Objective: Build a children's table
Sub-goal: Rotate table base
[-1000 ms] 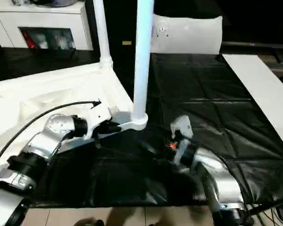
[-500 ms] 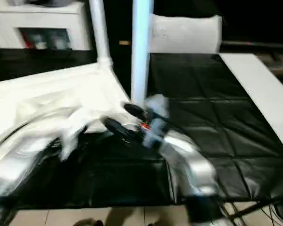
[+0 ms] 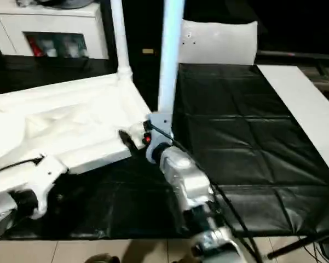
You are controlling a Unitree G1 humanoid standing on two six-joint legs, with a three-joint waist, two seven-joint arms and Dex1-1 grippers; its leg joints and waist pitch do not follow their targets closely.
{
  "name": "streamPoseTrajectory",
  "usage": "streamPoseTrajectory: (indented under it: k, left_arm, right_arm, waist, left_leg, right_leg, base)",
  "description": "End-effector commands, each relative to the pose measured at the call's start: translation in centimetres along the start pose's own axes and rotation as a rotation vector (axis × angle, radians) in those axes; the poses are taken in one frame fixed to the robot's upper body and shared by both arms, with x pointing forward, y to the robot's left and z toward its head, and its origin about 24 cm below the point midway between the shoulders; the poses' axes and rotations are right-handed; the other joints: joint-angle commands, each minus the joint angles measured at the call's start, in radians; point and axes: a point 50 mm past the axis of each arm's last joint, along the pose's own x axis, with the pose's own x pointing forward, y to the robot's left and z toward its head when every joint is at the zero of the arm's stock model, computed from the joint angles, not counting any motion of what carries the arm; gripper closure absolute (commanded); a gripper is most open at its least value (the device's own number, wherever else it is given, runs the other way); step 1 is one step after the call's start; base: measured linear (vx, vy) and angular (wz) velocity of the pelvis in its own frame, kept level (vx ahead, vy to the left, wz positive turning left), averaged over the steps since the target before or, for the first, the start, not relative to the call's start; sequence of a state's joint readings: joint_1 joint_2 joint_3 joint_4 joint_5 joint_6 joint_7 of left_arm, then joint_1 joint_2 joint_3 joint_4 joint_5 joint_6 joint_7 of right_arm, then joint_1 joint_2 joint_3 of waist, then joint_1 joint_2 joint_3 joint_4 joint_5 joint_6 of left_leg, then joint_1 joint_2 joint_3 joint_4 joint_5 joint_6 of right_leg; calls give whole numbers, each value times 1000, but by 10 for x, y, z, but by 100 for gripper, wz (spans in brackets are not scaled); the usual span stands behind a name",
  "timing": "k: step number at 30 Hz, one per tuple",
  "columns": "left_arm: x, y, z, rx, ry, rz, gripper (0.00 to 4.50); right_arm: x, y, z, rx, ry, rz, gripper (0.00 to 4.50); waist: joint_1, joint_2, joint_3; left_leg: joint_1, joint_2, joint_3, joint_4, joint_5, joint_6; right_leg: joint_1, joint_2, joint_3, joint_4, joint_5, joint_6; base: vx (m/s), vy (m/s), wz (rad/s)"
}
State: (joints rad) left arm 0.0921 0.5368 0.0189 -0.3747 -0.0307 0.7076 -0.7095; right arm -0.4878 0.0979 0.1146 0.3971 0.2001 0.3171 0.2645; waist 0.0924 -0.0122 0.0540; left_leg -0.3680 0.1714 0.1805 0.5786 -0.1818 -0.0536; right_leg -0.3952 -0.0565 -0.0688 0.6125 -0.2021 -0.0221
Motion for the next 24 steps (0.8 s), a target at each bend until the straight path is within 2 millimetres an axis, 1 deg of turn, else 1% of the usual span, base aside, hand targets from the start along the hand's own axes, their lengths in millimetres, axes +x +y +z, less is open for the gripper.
streamPoseTrajectory:
  k: [1,2,3,4,6,7,8,10,11,12,14,15,16,17,18,19,20,21,22,23,24]
  left_arm:
    - [-2,2,1,21,12,45,202]
    - [-1,1,1,22,13,63,202]
    - [-1,1,1,22,13,63,202]
    - [0,1,1,24,15,65,202]
    - [3,2,0,34,20,89,202]
    - [3,2,0,34,20,89,202]
    - [4,4,0,46,24,105,202]
    - [5,4,0,49,23,111,202]
    - [7,5,0,41,16,123,202]
    - [9,6,1,42,10,134,202]
    - [10,7,1,45,6,140,202]
    - [10,7,1,45,6,140,202]
    - [15,8,2,48,-7,165,202]
    - [16,9,3,46,-15,176,202]
    - [18,10,6,52,-37,199,202]
    - [19,11,8,56,-53,214,202]
    - [19,12,9,42,-77,229,202]
    - [19,11,9,30,-94,238,202]
    - [19,8,12,10,-148,226,202]
    - [19,8,12,10,-148,226,202]
    - [17,4,15,-14,-210,217,182]
  right_arm:
    - [-6,-29,6,21,-34,-170,0]
    - [-9,-45,8,39,-48,-274,0]
    - [-9,-45,8,39,-48,-274,0]
    - [-11,-53,8,46,-56,-319,0]
    - [-16,-71,11,49,-80,-410,0]
    - [-16,-71,11,49,-80,-411,0]
    - [-21,-83,14,41,-96,-448,0]
    - [-23,-87,16,38,-101,-460,0]
    - [-26,-95,18,23,-105,-482,0]
    - [-29,-101,21,14,-112,-499,0]
    - [-30,-105,23,9,-117,-508,0]
    - [-30,-105,23,9,-117,-508,0]
    - [-35,-114,27,-2,-129,-525,0]
    - [-37,-117,29,-8,-132,-528,0]
    - [-39,-119,30,-17,-137,-515,0]
    - [-39,-119,30,-22,-140,-504,0]
    - [-41,-116,29,-29,-139,-465,0]
    - [-42,-113,29,-33,-138,-437,0]
    - [-43,-107,26,-68,-128,-381,0]
    - [-43,-107,26,-68,-128,-381,0]
    - [-45,-98,23,-108,-117,-299,0]
  waist:
    - [-7,23,-51]
    - [-7,25,-51]
    - [-6,26,-51]
    - [-4,23,-51]
    - [0,23,-52]
    - [1,22,-53]
    - [2,21,-52]
    - [2,17,-54]
    - [-1,16,-55]
    - [-4,14,-56]
    - [-9,13,-57]
    - [-11,11,-56]
    - [-13,9,-56]
    - [-13,8,-58]
    - [-13,10,-57]
    - [-12,10,-57]
    - [-11,10,-56]
    - [-11,10,-56]
    - [-9,8,-56]
    - [-6,10,-55]
    - [-7,10,-57]
  left_leg:
    - [23,62,-29,-81,-284,-49]
    - [26,61,-28,-80,-292,-52]
    - [27,61,-28,-80,-297,-55]
    - [28,60,-26,-79,-304,-55]
    - [27,58,-27,-78,-306,-57]
    - [27,58,-26,-76,-302,-56]
    - [25,57,-26,-77,-298,-54]
    - [22,56,-26,-75,-286,-50]
    - [17,54,-27,-74,-270,-45]
    - [16,53,-26,-72,-255,-39]
    - [14,51,-25,-67,-250,-30]
    - [11,50,-24,-67,-245,-26]
    - [6,50,-26,-67,-234,-19]
    - [11,49,-23,-62,-231,-13]
    - [11,49,-22,-61,-231,-6]
    - [11,50,-22,-61,-229,-6]
    - [13,52,-22,-61,-237,-4]
    - [11,51,-23,-61,-243,-1]
    - [10,55,-24,-62,-241,0]
    - [9,57,-25,-64,-243,5]
    - [8,56,-26,-64,-246,3]
  right_leg:
    - [27,-82,66,-76,-206,-138]
    - [25,-82,66,-76,-212,-137]
    - [24,-82,66,-76,-216,-136]
    - [24,-81,66,-78,-224,-128]
    - [26,-82,65,-78,-236,-116]
    - [26,-83,65,-78,-232,-115]
    - [27,-82,65,-78,-233,-111]
    - [32,-82,64,-78,-231,-104]
    - [36,-81,62,-76,-221,-105]
    - [37,-81,62,-75,-207,-108]
    - [38,-83,61,-77,-218,-115]
    - [39,-83,61,-77,-223,-116]
    - [44,-84,60,-77,-231,-115]
    - [39,-81,60,-79,-235,-117]
    - [37,-80,60,-80,-235,-123]
    - [37,-80,60,-80,-237,-124]
    - [35,-79,59,-82,-246,-125]
    - [36,-79,58,-82,-249,-127]
    - [38,-80,58,-82,-245,-125]
    - [38,-82,58,-85,-248,-126]
    - [39,-81,57,-81,-247,-133]
  base:
    - [0,0,0]
    - [0,0,0]
    - [0,0,0]
    - [0,0,0]
    - [0,0,0]
    - [0,0,0]
    - [0,0,0]
    - [0,0,0]
    - [0,0,0]
    - [0,0,0]
    - [0,0,0]
    - [0,0,0]
    - [0,0,0]
    - [0,0,0]
    - [0,0,0]
    - [0,0,0]
    - [0,0,0]
    - [0,0,0]
    - [0,0,0]
    - [0,0,0]
    - [0,0,0]
